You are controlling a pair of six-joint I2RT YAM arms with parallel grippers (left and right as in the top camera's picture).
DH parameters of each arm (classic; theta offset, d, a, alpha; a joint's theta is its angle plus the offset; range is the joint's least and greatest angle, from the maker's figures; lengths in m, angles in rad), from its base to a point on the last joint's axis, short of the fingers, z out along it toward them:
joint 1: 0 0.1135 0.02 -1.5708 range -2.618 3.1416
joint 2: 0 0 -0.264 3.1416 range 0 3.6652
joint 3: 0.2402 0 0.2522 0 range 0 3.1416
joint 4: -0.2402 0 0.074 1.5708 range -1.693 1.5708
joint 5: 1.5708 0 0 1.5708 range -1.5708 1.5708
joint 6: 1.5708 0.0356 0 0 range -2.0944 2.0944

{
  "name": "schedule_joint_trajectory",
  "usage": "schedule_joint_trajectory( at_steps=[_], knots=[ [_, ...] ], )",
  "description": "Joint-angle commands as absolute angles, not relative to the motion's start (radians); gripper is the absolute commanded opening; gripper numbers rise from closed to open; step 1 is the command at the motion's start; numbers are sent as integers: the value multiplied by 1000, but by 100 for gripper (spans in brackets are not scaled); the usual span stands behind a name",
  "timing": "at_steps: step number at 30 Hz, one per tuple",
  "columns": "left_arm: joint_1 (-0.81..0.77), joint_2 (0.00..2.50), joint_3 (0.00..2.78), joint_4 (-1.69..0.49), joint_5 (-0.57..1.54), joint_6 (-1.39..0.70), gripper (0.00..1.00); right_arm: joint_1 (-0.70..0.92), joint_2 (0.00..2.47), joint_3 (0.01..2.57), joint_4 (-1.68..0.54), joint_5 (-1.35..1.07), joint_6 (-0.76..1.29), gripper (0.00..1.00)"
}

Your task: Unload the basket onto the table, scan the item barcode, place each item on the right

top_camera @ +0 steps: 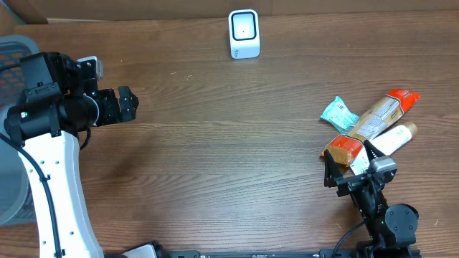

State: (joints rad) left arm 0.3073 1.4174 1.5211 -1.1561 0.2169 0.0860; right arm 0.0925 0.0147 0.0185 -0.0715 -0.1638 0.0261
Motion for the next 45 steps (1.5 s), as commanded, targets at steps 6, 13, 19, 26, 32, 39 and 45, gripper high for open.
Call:
schedule_joint_trajectory(
  at_steps=[6,13,19,26,32,39,45],
  knots=[
    [279,1366,1539,-1155,229,109,100,97,3,8,-67,-150,26,100],
    [201,1259,1538,-1155,229,109,100,97,3,8,-67,-150,26,100],
    [143,1132,1463,-1145,224,113,99,97,3,8,-67,-150,26,100],
    [105,921,1152,-921,139,113,100,97,3,8,-67,-150,26,100],
    [69,759,927,-719,33,113,100,97,3,8,-67,-150,26,100],
    [31,651,854,-612,10,113,100,97,3,8,-67,-150,26,100],
    [14,606,854,-580,10,113,100,97,3,8,-67,-150,26,100]
  ],
)
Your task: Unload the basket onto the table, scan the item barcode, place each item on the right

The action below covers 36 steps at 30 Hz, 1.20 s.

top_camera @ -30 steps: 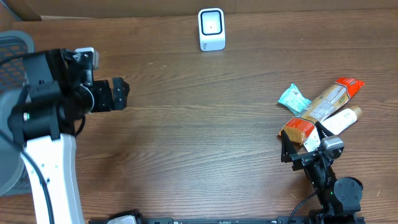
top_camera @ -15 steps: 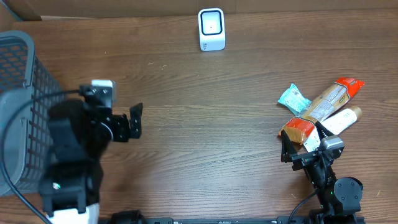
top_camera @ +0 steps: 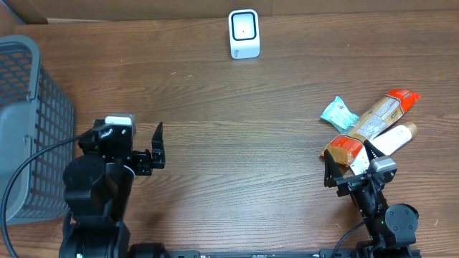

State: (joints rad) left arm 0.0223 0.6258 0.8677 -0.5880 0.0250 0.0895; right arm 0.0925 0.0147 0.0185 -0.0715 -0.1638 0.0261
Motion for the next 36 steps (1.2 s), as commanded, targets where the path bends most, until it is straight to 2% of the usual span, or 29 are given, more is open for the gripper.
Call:
schedule_joint_trajectory(
  at_steps=[1,8,14,20,27,36],
  knots=[
    [14,598,854,-579,6,113,100,97,3,8,-67,-150,26,100],
    [10,559,852,-601,-30,120,100,97,3,8,-67,-150,26,100],
    [5,537,846,-530,-2,116,100,97,3,8,-67,-150,26,100],
    [-10,484,733,-282,68,116,99,97,3,8,-67,-150,26,100],
    [-29,329,448,59,95,116,100,97,3,8,-67,-150,26,100],
    [-29,149,174,247,94,136,100,97,3,8,-67,-150,26,100]
  ],
)
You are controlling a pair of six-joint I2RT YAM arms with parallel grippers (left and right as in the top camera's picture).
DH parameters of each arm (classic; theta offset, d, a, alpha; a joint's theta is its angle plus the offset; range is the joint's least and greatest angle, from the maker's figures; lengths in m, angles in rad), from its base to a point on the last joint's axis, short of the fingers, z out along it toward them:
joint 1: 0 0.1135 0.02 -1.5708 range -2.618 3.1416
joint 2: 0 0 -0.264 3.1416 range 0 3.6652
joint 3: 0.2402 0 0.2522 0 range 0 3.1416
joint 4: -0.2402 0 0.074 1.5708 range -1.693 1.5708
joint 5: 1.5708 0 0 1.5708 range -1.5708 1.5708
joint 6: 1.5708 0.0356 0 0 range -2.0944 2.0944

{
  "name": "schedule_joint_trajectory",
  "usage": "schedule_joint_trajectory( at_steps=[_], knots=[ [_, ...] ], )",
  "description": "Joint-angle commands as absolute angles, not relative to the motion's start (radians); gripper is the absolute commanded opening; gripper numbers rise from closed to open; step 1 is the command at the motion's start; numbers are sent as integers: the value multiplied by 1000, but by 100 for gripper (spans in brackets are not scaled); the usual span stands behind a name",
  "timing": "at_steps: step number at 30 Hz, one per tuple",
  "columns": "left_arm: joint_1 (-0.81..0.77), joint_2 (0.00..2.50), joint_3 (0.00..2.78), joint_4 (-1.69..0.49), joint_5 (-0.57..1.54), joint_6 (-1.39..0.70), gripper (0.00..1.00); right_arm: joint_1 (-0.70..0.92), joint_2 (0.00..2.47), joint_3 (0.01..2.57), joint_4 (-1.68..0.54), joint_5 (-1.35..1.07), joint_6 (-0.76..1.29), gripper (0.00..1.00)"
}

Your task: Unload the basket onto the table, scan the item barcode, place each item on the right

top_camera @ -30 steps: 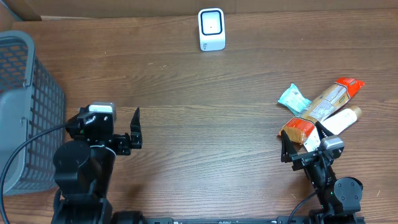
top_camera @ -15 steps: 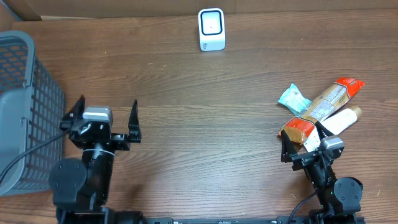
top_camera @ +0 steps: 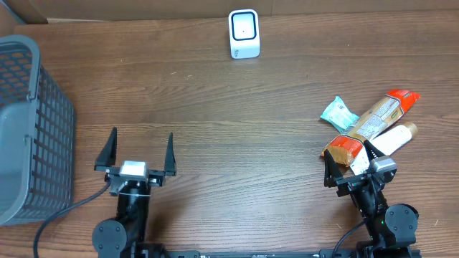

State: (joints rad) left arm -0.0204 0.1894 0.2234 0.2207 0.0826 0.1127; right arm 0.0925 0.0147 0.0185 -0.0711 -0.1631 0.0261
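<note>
The white barcode scanner (top_camera: 244, 34) stands at the back middle of the table. At the right lies a pile of items: a teal packet (top_camera: 338, 112), a long orange and tan package (top_camera: 374, 121) and a white bottle (top_camera: 395, 137). My right gripper (top_camera: 351, 166) is open at the front right, its fingers on either side of the near orange end of the long package; whether they touch it cannot be told. At the front left my left gripper (top_camera: 138, 150) stands wide open with nothing between its fingers.
A grey plastic basket (top_camera: 32, 129) fills the left edge of the table. A cardboard edge runs along the back behind the scanner. A black cable trails from the left arm's base toward the basket.
My left arm has drawn back to the front edge and straightened. Its gripper, seen side-on before, now points away from the edge, wide open. The right arm and the items have not moved.
At first my left arm reached over the basket at the far left, its gripper empty. It was then back near the front left with the basket uncovered, and now sits low at the front edge. The right gripper stayed open by the pile throughout.
</note>
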Motion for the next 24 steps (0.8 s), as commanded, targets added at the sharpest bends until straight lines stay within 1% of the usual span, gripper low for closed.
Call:
schedule_joint_trajectory(
  at_steps=[1,9,14,24],
  knots=[
    [-29,133,151,261,94,136,99,97,3,8,-67,-150,26,100],
    [-29,1,29,292,94,135,100,97,3,8,-67,-150,26,100],
    [-28,3,5,303,94,135,100,97,3,8,-67,-150,26,100],
    [-28,3,5,147,95,135,100,97,3,8,-67,-150,26,100]
  ],
)
